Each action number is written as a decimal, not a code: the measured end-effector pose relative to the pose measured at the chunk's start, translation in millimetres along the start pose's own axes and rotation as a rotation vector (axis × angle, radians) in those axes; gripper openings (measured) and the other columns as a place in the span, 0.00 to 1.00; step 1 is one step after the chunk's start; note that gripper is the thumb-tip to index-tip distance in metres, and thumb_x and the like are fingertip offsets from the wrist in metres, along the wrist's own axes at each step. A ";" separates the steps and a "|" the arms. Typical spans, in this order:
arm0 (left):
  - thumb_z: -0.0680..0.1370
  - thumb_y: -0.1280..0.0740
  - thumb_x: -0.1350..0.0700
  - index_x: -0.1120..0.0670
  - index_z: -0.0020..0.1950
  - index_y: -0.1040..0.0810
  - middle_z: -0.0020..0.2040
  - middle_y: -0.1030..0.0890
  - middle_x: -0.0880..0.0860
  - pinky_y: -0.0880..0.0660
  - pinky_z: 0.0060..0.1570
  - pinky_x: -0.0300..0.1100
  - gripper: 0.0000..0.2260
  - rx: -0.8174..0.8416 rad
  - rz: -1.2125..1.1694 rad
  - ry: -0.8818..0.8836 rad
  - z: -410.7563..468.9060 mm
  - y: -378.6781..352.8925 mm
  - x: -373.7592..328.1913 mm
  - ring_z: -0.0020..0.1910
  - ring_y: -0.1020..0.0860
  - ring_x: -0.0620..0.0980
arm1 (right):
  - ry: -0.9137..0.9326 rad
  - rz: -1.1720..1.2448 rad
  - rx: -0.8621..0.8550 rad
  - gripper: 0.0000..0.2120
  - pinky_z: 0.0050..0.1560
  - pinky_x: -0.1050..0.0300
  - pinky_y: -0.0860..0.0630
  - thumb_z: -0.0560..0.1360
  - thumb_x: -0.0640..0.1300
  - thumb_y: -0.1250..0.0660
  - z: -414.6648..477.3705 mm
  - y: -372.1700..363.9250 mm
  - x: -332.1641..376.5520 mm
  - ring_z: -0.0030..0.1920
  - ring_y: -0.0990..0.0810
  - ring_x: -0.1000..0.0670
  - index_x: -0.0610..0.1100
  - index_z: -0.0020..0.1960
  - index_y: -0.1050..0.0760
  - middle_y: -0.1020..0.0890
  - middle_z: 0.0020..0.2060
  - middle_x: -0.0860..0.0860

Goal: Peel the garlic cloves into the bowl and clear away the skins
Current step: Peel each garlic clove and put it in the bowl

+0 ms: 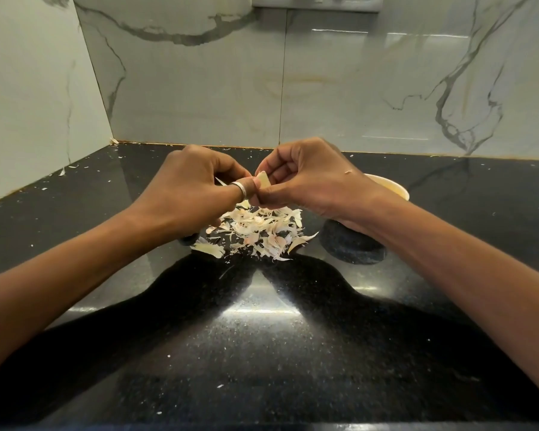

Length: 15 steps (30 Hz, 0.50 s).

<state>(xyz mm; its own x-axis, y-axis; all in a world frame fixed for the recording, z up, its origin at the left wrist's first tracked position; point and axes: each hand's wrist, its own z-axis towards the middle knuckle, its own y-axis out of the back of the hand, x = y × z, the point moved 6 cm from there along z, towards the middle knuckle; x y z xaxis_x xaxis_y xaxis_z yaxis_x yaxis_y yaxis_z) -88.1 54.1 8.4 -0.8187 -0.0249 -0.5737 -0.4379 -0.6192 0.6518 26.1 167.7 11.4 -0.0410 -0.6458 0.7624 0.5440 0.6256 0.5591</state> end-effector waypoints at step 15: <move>0.79 0.28 0.56 0.49 0.45 0.15 0.36 0.15 0.53 0.20 0.30 0.41 0.04 0.013 -0.079 0.122 -0.7 -0.8 5.1 0.36 0.16 0.54 | -0.067 0.209 -0.006 0.11 0.53 0.43 0.15 0.70 0.32 0.21 2.4 -5.1 -7.5 0.46 0.12 0.39 0.36 0.50 0.19 0.13 0.43 0.38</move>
<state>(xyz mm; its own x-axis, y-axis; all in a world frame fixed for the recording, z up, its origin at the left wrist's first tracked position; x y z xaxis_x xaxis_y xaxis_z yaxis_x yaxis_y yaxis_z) -91.6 54.0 4.6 -0.7305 -0.0724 -0.6790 -0.5045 -0.6129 0.6081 21.6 170.4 3.6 0.0174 -0.4718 0.8815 0.5512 0.7401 0.3852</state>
